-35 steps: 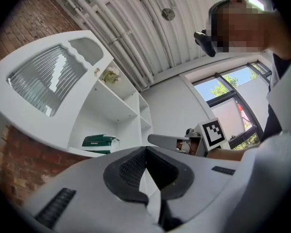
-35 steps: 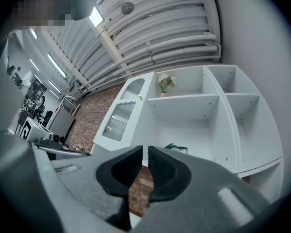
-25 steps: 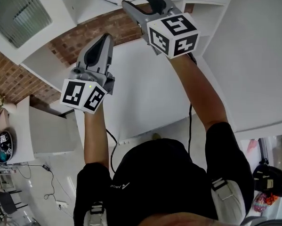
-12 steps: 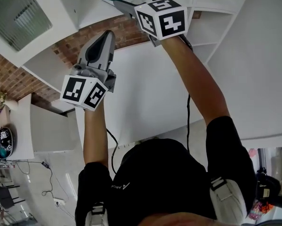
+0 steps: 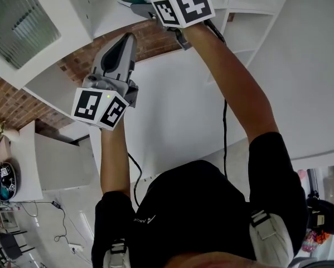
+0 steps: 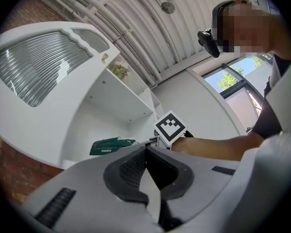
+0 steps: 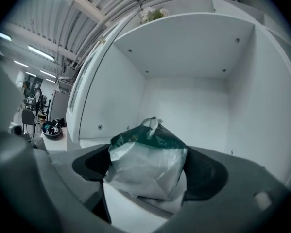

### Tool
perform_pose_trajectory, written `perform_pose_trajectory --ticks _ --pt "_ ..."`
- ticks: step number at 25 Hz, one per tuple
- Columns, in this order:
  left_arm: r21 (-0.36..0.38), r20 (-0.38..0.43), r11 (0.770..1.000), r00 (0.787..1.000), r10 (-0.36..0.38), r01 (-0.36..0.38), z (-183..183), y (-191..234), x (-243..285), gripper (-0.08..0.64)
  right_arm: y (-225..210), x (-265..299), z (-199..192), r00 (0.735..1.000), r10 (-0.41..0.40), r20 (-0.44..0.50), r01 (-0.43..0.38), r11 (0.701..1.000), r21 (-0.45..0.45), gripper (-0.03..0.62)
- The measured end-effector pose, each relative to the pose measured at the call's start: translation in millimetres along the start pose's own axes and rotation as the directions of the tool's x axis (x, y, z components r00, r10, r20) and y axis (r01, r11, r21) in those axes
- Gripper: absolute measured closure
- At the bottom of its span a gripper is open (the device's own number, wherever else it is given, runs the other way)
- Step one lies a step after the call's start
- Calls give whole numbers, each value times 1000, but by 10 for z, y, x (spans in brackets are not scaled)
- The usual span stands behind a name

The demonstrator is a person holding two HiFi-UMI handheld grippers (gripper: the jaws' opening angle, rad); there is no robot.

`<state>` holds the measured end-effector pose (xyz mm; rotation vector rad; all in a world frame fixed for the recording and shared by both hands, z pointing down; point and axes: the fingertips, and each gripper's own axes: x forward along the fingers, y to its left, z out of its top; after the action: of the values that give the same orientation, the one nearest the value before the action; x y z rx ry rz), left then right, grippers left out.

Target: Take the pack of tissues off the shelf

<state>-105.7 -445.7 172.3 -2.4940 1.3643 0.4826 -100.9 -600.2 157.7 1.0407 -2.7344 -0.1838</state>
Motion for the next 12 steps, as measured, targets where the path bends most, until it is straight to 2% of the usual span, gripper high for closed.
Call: perform_pose_trajectory --ticks 3,5,9,12 --pt "-11 4 1000 1000 -5 6 -17 34 12 561 -8 27 -32 999 -21 -45 19 999 -42 150" --pt "-20 5 1000 1000 -11 11 -39 47 26 561 -19 30 -42 998 -35 -53 31 997 -66 192" --pt "-28 -1 999 1000 -25 25 -94 31 66 561 -24 5 -44 999 -42 -28 39 995 -92 281" --pt "-23 -13 999 999 -30 30 -115 3 94 561 1 -25 -28 999 -37 5 37 992 -120 306"
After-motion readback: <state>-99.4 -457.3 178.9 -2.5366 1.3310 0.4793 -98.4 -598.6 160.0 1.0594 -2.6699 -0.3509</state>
